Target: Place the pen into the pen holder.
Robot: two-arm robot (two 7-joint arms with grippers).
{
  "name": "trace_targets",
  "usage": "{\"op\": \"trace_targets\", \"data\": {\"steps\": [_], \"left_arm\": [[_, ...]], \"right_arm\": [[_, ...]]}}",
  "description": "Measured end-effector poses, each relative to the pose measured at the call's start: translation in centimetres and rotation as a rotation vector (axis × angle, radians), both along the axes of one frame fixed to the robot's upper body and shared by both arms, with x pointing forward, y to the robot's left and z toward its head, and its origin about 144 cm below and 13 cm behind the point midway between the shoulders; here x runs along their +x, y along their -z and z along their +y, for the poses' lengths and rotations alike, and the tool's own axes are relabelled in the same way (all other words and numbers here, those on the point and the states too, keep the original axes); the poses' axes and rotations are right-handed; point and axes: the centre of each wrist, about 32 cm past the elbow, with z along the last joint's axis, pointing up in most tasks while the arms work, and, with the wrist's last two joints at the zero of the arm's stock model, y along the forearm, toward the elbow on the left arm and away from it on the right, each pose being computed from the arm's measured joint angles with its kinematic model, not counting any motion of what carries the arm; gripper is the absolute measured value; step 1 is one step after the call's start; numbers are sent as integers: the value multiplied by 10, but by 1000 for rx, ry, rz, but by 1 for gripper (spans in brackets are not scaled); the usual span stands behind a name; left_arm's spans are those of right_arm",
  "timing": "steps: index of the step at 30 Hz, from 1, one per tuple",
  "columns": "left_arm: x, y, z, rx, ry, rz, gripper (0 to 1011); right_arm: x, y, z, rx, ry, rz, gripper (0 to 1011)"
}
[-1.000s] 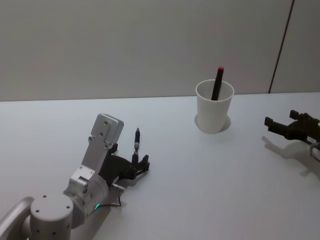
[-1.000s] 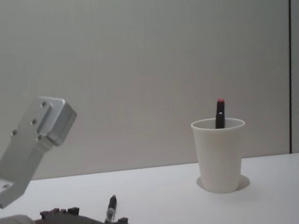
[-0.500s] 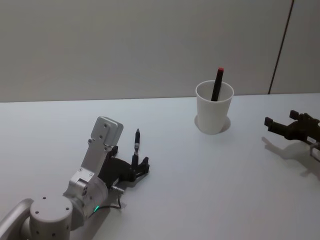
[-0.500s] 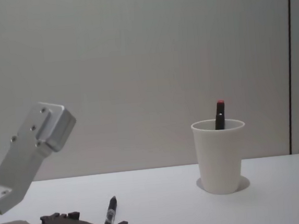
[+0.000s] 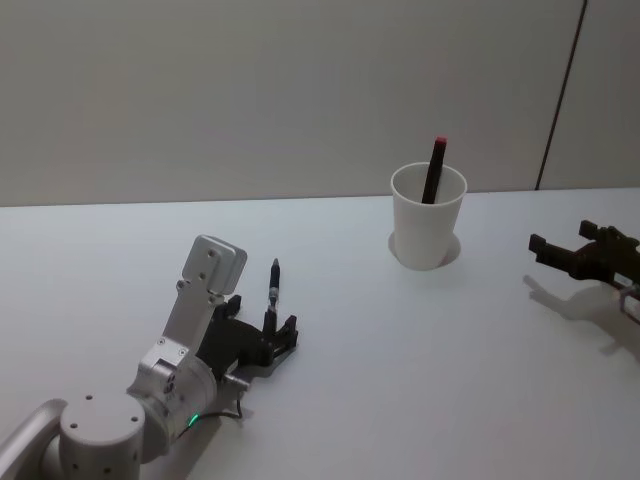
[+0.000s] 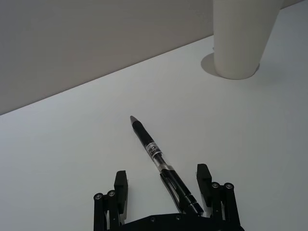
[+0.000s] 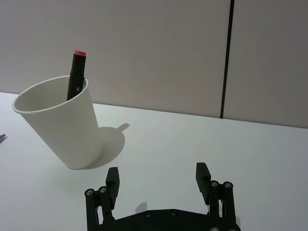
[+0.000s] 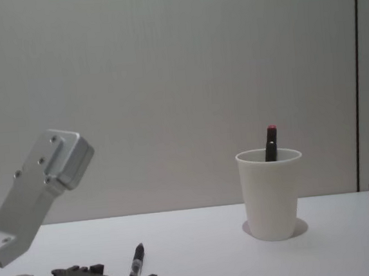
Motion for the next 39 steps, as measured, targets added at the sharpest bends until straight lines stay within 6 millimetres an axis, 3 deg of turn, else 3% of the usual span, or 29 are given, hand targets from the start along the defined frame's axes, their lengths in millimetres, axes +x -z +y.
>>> {"op": "trace_targets", "data": {"steps": [6, 39], "left_arm": [[0, 1, 0, 0, 2, 5, 772], [-1, 2, 1, 2, -1, 12, 561]], "right_arm": [[0, 0, 0, 0, 0, 0, 1002], [0, 0, 0, 0, 0, 0, 1002]]}}
